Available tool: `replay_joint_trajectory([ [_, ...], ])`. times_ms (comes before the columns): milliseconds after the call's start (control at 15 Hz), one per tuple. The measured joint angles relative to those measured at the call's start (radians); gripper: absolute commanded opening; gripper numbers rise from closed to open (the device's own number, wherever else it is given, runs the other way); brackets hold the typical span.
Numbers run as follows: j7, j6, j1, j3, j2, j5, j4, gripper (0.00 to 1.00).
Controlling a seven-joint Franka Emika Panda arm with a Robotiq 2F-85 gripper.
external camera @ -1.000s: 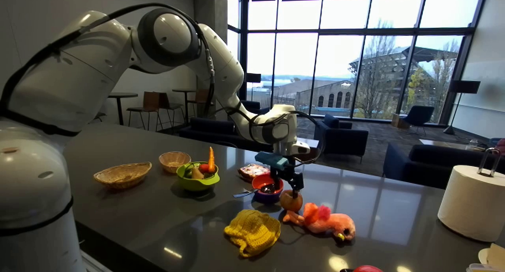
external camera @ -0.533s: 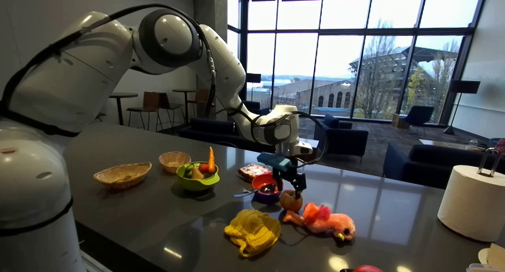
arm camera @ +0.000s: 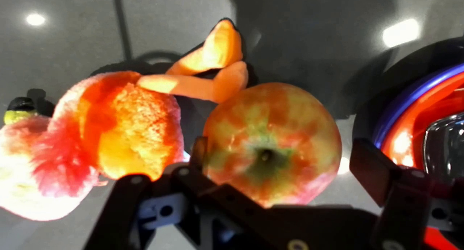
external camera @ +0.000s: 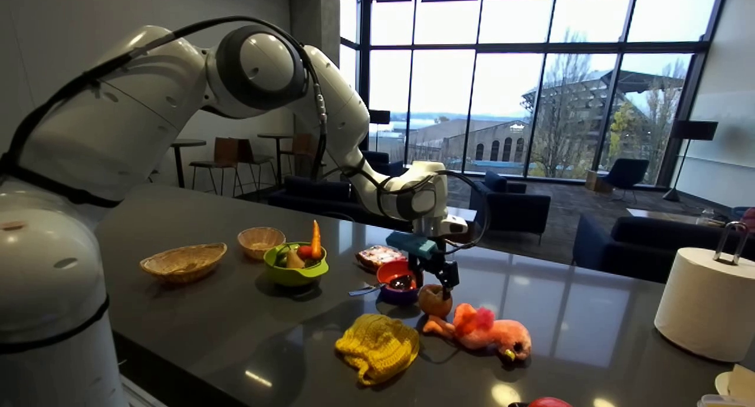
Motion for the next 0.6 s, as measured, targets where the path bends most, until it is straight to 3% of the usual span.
replay_joint_trajectory([
  [600,-0.015,-0.001,-0.012,0.003,0.025,0.0,0.03,1.0],
])
